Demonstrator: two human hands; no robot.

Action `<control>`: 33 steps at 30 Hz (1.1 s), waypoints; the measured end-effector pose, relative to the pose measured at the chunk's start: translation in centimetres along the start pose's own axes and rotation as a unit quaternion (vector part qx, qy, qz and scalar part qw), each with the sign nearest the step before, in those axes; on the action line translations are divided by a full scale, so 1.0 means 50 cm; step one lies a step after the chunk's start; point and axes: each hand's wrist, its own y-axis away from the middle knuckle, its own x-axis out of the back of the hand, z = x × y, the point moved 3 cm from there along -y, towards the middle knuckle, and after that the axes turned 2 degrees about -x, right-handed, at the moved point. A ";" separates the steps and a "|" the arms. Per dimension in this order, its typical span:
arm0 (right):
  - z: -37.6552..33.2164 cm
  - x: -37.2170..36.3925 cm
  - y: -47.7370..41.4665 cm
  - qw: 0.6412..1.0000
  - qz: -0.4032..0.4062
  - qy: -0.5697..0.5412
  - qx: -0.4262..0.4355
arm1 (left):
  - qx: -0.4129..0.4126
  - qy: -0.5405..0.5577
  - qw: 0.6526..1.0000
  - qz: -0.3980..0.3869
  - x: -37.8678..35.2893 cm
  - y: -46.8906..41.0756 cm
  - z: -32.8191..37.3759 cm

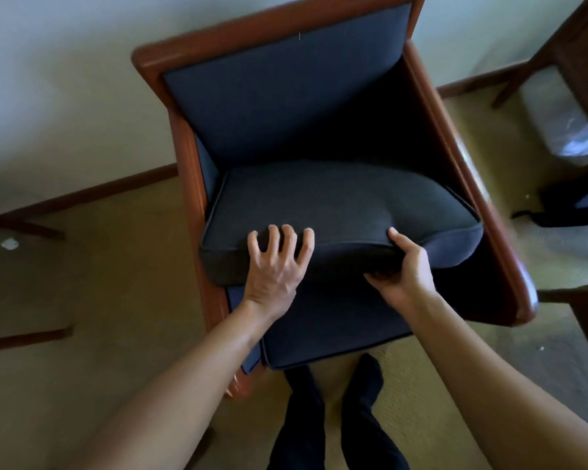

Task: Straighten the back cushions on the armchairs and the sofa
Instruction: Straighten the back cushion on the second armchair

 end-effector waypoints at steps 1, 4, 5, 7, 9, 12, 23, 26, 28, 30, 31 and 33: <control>-0.026 -0.015 0.024 0.999 0.014 0.028 0.006 | 0.008 0.018 1.000 -0.011 0.030 -0.005 -0.007; -0.084 -0.055 0.095 0.995 0.037 0.085 0.040 | 0.032 0.079 0.996 -0.024 0.115 -0.007 -0.031; -0.100 -0.064 0.119 0.993 0.045 0.097 0.057 | 0.039 0.100 0.994 -0.025 0.141 -0.005 -0.040; -0.131 -0.082 0.164 0.986 0.052 0.123 0.105 | 0.050 0.150 0.987 -0.027 0.187 -0.002 -0.060; -0.162 -0.100 0.207 0.963 0.050 0.175 0.198 | 0.060 0.198 0.978 -0.035 0.220 -0.003 -0.080; -0.208 -0.129 0.251 0.796 0.065 0.401 0.447 | 0.092 0.257 0.956 -0.108 0.213 -0.010 -0.096; -0.260 -0.154 0.113 0.300 -0.054 0.819 0.486 | 0.173 0.142 0.975 -0.012 0.153 0.067 -0.086; -0.298 -0.149 0.089 0.337 -0.009 0.798 0.499 | 0.275 0.126 0.953 -0.022 0.143 0.120 -0.089; -0.321 -0.148 0.076 0.365 0.024 0.771 0.521 | 0.358 0.174 0.917 0.001 0.131 0.139 -0.094; -0.338 -0.155 0.065 0.399 0.050 0.741 0.538 | 0.417 0.244 0.873 0.069 0.115 0.145 -0.096; -0.344 -0.160 0.060 0.420 0.059 0.726 0.541 | 0.438 0.273 0.848 0.119 0.104 0.146 -0.097; -0.351 -0.173 0.044 0.465 0.070 0.698 0.540 | 0.470 0.336 0.791 0.201 0.088 0.145 -0.107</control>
